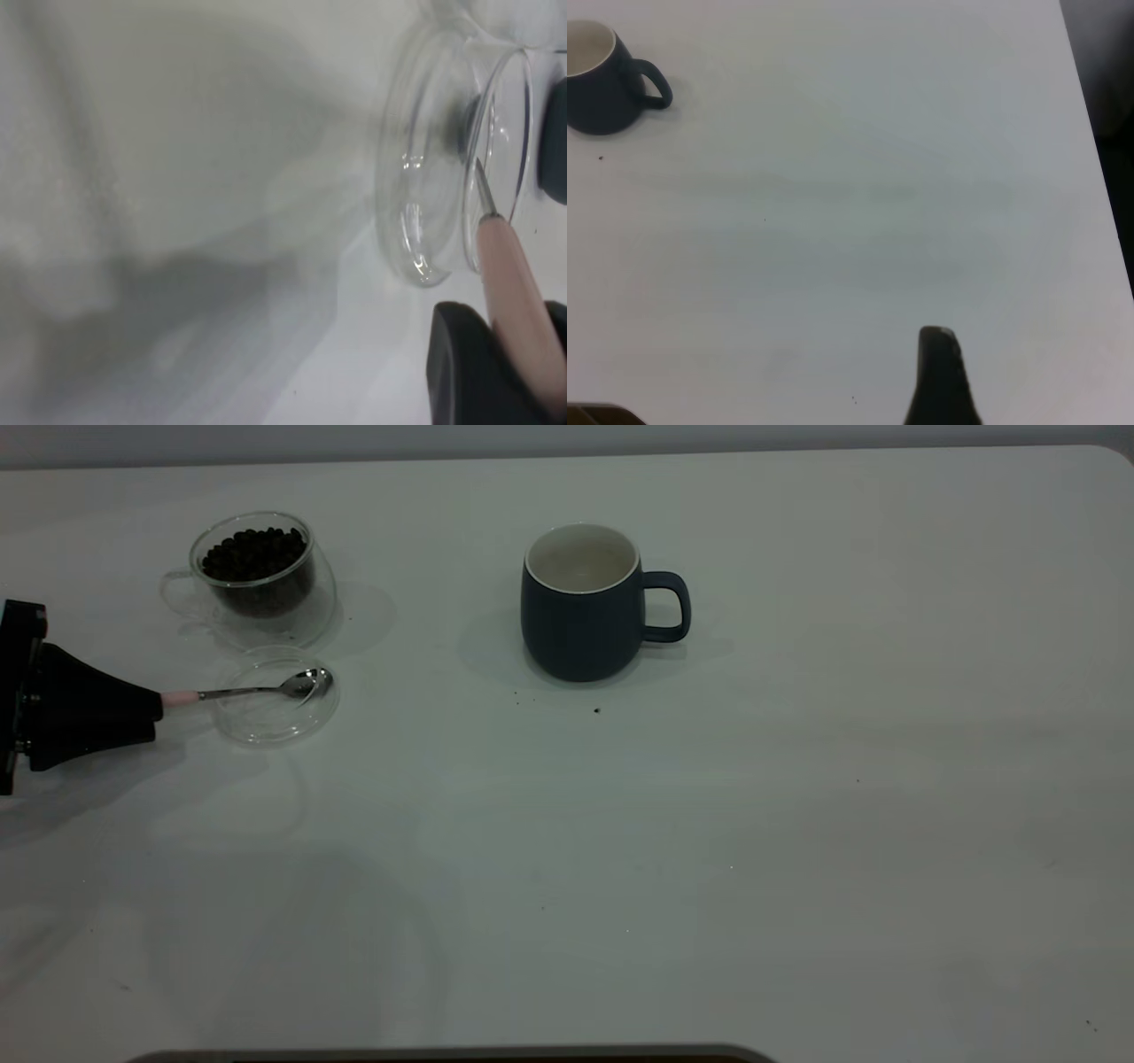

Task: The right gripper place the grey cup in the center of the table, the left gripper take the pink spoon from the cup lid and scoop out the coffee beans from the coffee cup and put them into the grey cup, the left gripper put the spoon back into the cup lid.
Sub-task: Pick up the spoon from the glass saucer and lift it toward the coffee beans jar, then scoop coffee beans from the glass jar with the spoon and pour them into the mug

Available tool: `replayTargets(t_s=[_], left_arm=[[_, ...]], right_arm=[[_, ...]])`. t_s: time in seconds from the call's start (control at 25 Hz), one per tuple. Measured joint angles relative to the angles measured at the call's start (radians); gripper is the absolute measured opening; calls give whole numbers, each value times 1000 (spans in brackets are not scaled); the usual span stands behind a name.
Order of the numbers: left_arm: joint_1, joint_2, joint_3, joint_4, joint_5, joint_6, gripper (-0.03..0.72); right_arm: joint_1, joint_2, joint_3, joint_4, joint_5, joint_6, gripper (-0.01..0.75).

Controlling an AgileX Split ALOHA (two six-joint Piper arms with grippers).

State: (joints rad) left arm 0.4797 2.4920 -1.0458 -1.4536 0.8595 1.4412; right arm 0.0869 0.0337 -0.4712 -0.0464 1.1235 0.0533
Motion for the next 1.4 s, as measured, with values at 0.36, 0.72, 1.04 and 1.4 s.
replayTargets(t_s=[0.36,0.72,1.04,1.4], left_arm=[[0,-10,0,0,18,-2,150],[0,-78,0,8,21,-12,126],[3,-158,0,165,27,-116,126],[4,-252,-71,293,228,-134,125]], right_arm=[[0,0,0,0,0,0,572],[0,0,0,0,1,0,572],[0,0,0,0,1,0,572],[0,0,0,0,1,0,572]])
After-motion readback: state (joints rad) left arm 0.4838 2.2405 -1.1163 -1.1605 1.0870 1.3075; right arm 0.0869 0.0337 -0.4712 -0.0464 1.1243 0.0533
